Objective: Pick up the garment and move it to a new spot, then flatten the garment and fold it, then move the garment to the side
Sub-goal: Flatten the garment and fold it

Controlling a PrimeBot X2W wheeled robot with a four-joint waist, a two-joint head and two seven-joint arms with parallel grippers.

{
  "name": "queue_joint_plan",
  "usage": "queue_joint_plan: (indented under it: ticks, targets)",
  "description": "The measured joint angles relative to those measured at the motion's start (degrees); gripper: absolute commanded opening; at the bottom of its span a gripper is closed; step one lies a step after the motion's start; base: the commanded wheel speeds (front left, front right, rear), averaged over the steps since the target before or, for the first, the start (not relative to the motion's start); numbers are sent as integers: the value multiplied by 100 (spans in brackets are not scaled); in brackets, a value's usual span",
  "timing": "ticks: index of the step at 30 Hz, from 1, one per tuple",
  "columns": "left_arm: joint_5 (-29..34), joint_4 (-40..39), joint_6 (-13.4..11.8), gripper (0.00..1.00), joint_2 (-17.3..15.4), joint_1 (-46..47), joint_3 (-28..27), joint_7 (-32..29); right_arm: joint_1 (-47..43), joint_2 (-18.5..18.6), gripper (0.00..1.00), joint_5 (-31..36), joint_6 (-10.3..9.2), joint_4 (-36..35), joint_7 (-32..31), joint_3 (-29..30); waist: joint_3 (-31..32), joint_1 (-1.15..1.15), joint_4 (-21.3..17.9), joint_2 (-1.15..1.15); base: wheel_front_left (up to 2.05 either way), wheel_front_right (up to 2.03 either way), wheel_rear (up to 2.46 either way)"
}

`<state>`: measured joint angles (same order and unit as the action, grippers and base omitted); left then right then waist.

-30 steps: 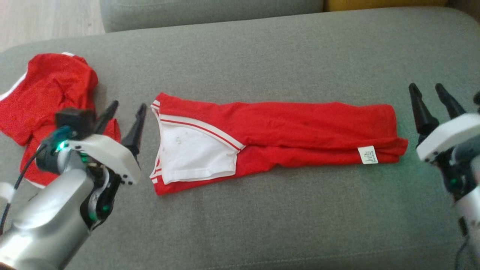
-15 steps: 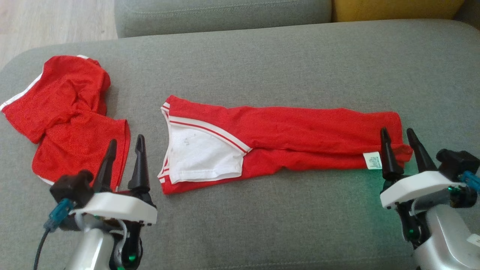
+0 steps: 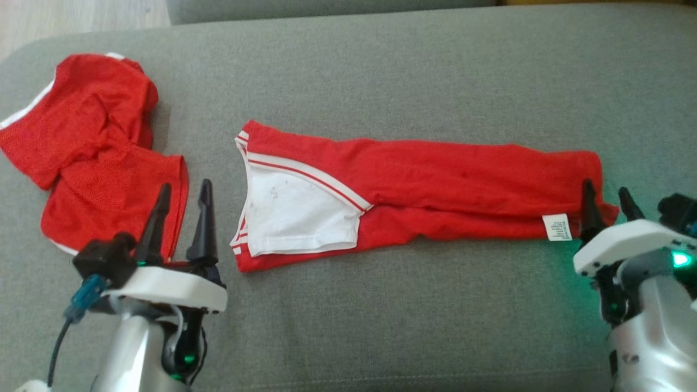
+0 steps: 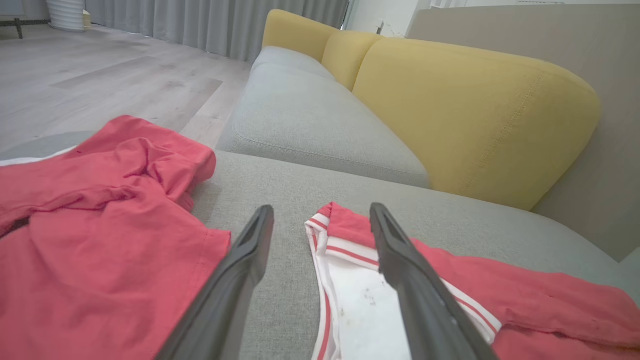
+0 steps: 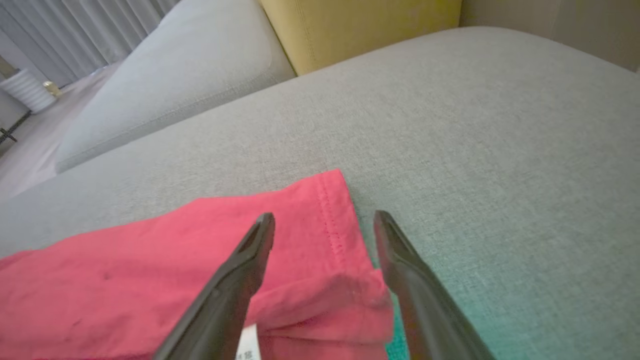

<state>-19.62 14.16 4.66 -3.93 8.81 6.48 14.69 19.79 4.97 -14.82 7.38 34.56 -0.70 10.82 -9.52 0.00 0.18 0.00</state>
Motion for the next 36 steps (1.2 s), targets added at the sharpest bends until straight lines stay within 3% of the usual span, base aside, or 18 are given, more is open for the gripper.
queue_joint_plan:
  ticks: [5,9,20,21,22,23,31,36]
  targets:
    - [111,125,140,100,86,78,-34,0,329,-127,100,334,0,467,-453,631,-147,0,53,0,0,0,0]
    - [141,157,185,100,108,138,-167,1,426,-179,100,526,0,689,-712,756,-213,0,73,0,0,0,0]
    - [189,257,241,100,149,232,-305,1,638,-127,100,-112,0,918,-1050,90,-190,0,42,0,0,0,0]
    - [187,257,241,100,149,232,-311,1,638,-127,85,-136,0,934,-1063,57,-173,0,35,0,0,0,0]
    - [180,257,242,100,151,232,-311,1,638,-127,31,-151,0,942,-1096,45,-158,0,30,0,0,0,0]
    - [179,256,242,100,152,232,-313,1,636,-127,0,-181,0,950,-1102,38,-144,0,25,0,0,0,0]
    - [163,249,245,100,154,231,-357,1,595,-164,0,167,1,895,-1158,346,-124,0,21,0,0,0,0]
    - [163,248,246,100,154,231,-363,1,564,-35,0,727,1,817,-1084,857,-111,0,36,0,0,0,0]
